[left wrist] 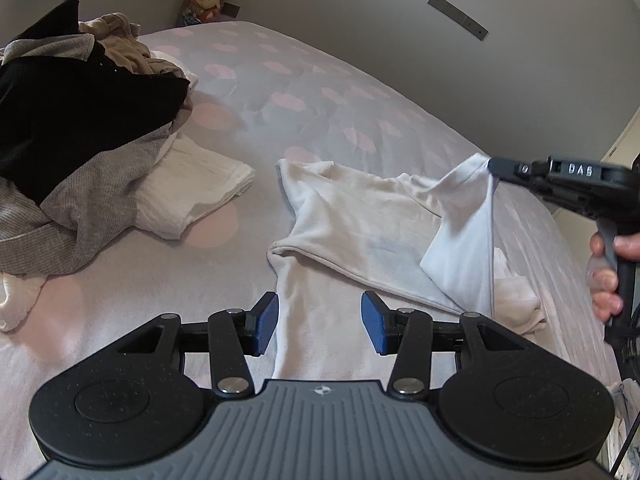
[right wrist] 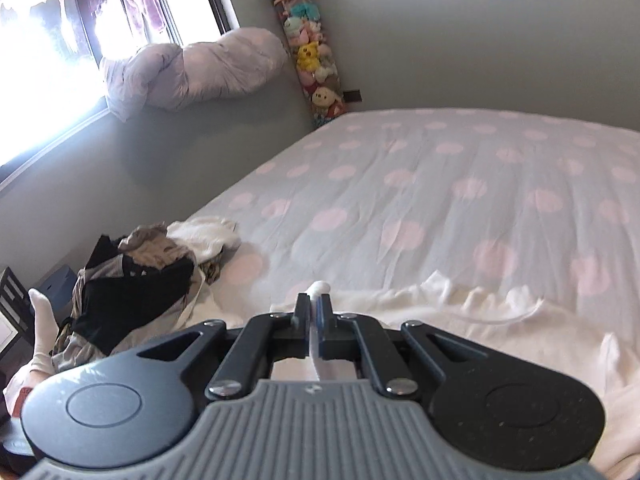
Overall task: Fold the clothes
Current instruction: 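Open the right gripper to release the sleeve, then grasp the shirt hem with the left gripper while the right gripper grasps it too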
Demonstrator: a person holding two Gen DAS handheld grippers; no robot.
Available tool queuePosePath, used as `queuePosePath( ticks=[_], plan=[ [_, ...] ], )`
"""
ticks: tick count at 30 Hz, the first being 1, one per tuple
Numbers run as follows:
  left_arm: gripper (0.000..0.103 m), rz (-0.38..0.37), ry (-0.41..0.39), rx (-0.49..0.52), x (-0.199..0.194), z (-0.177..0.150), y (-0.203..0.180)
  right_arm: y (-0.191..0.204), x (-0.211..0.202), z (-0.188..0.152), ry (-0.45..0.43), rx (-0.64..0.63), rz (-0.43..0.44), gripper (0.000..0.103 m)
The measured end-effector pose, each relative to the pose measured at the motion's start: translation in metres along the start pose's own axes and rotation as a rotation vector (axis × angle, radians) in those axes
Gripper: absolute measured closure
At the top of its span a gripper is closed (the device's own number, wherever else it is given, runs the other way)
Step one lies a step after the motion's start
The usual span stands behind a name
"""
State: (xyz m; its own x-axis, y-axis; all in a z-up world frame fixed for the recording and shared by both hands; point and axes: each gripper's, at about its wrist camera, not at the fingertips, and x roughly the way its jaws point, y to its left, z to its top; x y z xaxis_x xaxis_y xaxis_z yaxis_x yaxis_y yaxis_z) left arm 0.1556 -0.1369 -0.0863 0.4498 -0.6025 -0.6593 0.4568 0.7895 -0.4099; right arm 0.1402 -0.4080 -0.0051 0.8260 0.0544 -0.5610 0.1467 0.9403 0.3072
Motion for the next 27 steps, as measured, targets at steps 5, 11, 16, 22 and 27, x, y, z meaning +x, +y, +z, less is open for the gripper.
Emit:
queuePosePath(
  ticks=[5, 11, 16, 22, 27],
  plan=[
    [0.058, 0.014, -0.003, 0.027, 0.01, 0.014, -0.007, 0.001, 0.019, -0.038, 0.087, 0.041, 0.076, 0.073],
    [0.057, 0.021, 0.009, 0.097, 0.03, 0.028, -0.026, -0.026, -0.008, -0.058, 0.071, 0.108, 0.083, 0.069],
    [0.057, 0.051, 0.064, 0.189, 0.071, 0.035, -0.043, -0.07, -0.052, -0.087, 0.006, 0.165, -0.076, 0.069],
    [0.057, 0.051, 0.121, 0.257, 0.118, 0.033, -0.066, -0.123, -0.106, -0.123, -0.074, 0.232, -0.275, 0.068],
    [0.062, 0.093, 0.17, 0.306, 0.143, 0.02, -0.078, -0.16, -0.141, -0.155, -0.119, 0.249, -0.449, 0.066]
  ],
)
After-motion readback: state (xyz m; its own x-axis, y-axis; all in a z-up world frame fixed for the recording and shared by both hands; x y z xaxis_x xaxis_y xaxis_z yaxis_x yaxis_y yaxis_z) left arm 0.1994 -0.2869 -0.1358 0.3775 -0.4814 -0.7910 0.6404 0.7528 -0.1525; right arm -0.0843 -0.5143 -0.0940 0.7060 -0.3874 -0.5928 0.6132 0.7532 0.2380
